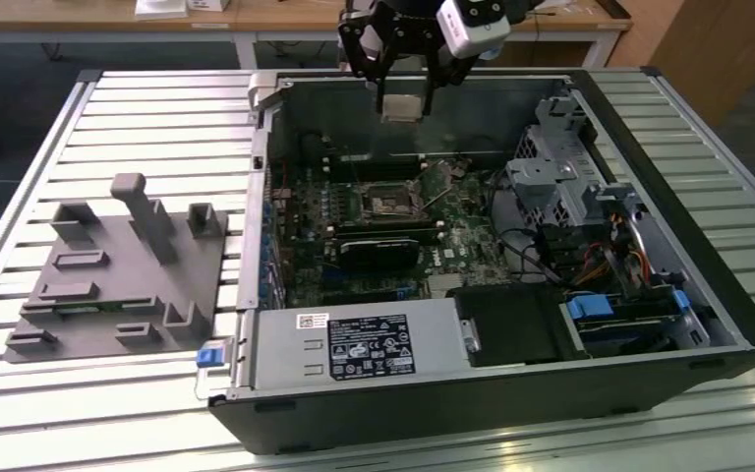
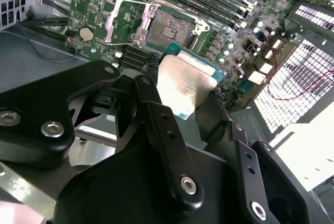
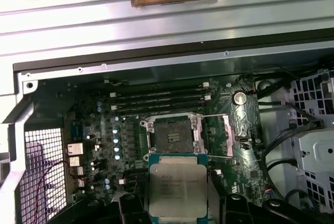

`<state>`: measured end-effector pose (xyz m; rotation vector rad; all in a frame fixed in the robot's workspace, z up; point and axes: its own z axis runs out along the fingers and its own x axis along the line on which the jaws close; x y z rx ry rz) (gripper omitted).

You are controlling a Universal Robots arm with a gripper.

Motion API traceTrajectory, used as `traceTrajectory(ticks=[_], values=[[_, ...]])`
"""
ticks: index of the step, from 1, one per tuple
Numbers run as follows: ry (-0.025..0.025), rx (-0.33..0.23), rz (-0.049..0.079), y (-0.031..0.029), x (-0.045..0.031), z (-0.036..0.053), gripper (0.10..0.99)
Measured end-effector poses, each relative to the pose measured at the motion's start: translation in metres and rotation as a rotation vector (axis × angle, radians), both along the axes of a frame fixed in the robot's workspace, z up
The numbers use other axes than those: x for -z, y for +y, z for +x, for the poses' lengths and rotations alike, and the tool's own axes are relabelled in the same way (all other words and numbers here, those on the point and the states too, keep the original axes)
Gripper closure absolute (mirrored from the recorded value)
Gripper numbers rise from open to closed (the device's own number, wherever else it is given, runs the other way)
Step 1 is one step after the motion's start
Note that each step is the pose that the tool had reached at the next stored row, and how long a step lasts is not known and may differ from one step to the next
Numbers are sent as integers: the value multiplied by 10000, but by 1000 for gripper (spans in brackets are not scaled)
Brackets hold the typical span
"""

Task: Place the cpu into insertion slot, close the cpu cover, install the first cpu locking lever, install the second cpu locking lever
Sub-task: 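Place the cpu into insertion slot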

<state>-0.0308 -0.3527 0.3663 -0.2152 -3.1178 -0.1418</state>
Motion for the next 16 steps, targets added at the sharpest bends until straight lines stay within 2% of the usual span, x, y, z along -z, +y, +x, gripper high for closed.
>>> traceTrajectory(ticks=[16], values=[[0, 1161, -1, 0, 4, 0, 549]])
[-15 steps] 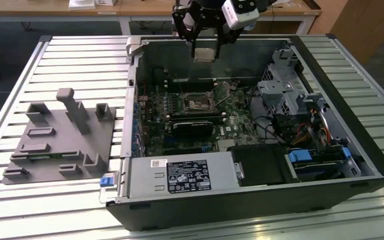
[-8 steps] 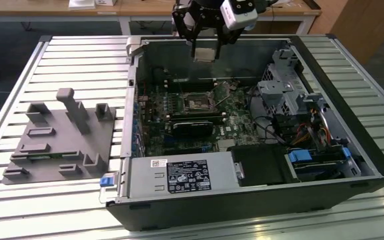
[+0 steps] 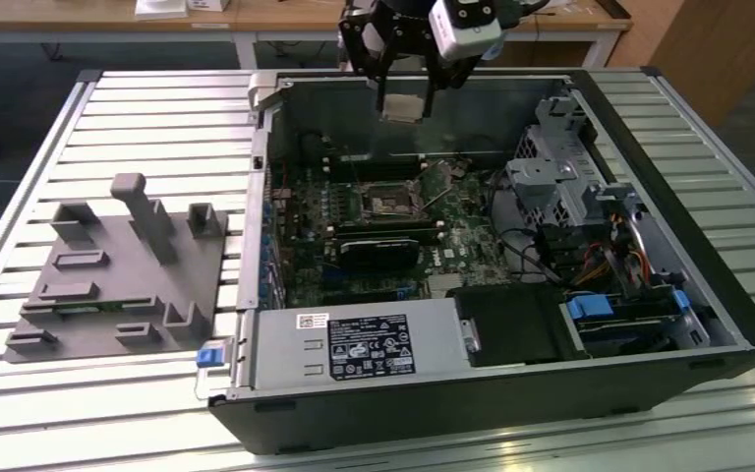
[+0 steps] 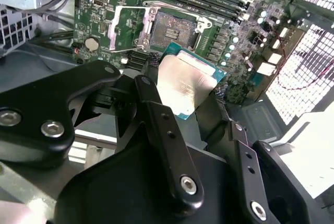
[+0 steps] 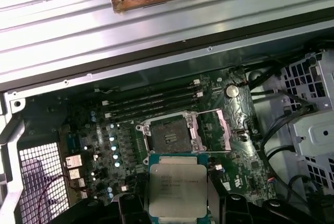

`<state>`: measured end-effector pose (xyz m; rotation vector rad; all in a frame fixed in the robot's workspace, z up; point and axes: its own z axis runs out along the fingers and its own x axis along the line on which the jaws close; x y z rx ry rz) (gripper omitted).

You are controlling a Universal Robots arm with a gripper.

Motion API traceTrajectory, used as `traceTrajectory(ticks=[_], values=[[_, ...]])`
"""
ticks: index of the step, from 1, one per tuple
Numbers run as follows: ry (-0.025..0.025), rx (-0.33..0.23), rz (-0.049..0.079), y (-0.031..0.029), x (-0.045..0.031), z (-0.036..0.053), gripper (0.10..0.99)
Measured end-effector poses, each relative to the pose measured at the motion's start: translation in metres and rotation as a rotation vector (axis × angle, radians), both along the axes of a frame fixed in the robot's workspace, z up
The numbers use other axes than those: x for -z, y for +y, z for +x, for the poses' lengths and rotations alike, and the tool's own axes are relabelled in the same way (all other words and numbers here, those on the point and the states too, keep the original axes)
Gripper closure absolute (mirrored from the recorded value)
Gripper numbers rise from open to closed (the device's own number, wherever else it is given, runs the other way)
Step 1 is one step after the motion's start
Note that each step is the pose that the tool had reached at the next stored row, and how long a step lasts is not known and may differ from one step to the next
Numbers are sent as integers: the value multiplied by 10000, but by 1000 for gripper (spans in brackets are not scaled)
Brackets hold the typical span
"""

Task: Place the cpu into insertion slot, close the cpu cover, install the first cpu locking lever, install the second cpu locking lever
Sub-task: 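Place the cpu into insertion slot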

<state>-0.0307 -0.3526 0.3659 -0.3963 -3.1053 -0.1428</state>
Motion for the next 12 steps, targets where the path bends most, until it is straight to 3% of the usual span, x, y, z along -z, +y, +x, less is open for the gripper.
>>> traceTrajectory(ticks=[12], values=[[0, 869, -1, 0, 3, 0, 549]])
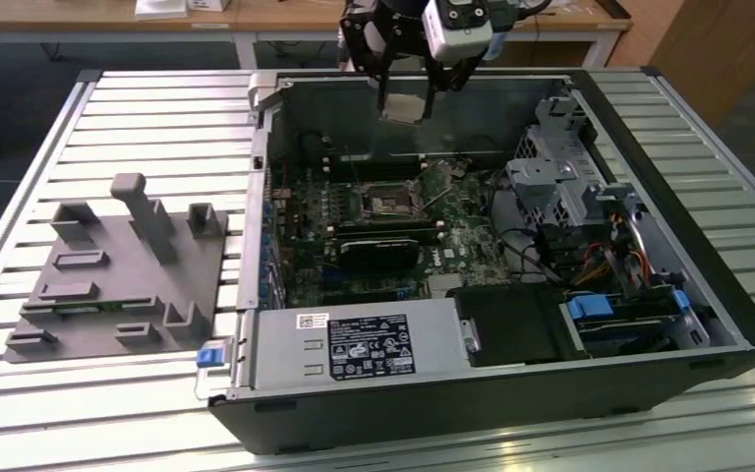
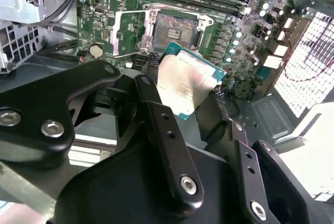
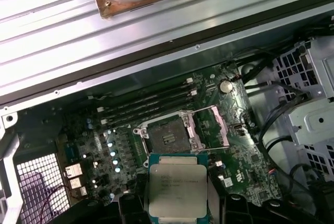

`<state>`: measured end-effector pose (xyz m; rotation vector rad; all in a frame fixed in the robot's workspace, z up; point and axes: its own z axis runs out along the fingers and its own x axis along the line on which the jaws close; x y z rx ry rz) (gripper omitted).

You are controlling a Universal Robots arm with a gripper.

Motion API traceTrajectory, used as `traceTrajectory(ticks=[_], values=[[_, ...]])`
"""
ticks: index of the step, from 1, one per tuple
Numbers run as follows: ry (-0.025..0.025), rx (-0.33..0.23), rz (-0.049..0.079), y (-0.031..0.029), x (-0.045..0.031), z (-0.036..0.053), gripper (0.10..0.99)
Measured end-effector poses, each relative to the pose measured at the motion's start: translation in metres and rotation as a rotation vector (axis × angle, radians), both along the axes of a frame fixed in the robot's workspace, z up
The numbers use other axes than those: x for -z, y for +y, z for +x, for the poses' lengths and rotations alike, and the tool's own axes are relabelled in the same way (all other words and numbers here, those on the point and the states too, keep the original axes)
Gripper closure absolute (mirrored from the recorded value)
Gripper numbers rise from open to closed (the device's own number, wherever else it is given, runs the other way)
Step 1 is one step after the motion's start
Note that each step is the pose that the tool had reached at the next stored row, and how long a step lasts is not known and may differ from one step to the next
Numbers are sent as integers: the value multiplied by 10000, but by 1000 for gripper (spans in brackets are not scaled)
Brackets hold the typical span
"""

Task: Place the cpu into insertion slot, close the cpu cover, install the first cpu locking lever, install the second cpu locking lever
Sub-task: 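Place the cpu into insertion slot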

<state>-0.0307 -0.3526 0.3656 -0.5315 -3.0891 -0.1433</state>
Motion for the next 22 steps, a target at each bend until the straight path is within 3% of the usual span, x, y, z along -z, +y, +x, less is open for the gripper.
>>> traceTrajectory(ticks=[22], values=[[0, 1588, 1, 2, 5, 0, 549]])
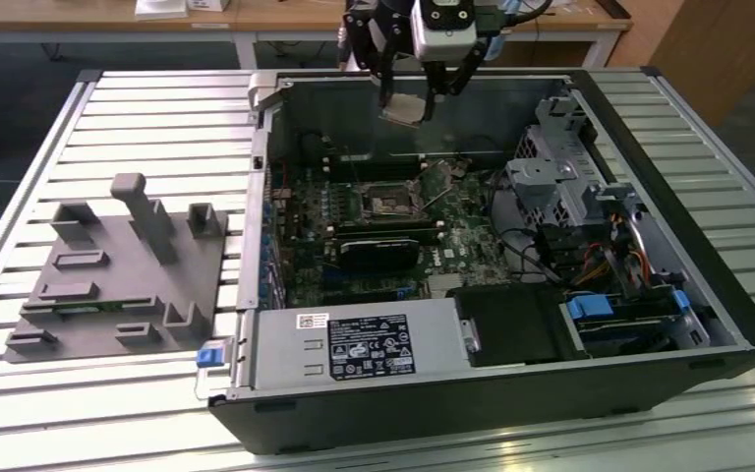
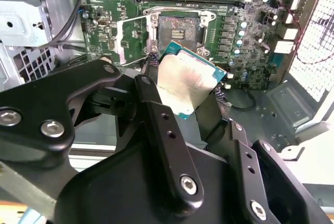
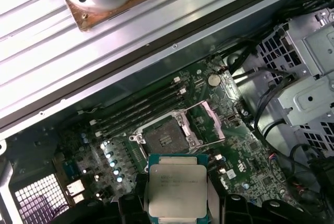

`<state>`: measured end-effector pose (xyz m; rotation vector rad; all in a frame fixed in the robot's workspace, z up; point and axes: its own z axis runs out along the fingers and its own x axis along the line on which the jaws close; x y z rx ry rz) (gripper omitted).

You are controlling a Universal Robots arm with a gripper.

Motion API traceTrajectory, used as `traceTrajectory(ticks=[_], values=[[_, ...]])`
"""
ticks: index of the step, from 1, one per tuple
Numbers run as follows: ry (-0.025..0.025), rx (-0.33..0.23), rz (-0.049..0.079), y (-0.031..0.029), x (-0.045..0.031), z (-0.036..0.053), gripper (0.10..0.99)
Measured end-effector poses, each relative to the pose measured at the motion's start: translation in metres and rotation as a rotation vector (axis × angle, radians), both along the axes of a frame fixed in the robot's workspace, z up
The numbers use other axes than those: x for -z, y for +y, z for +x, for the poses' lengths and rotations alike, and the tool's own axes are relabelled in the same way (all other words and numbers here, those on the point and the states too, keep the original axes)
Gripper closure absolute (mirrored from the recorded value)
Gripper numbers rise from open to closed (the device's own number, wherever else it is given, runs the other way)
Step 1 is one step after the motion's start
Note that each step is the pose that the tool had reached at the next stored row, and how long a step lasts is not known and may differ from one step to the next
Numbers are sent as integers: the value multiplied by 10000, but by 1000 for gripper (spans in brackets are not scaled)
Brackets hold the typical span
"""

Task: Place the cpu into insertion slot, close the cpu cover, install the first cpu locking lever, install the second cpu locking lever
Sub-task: 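Place the cpu into insertion slot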

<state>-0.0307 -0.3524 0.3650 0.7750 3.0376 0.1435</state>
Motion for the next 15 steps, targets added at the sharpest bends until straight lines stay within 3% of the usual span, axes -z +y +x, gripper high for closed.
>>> traceTrajectory(ticks=[15], values=[[0, 1134, -1, 4, 3, 0, 549]])
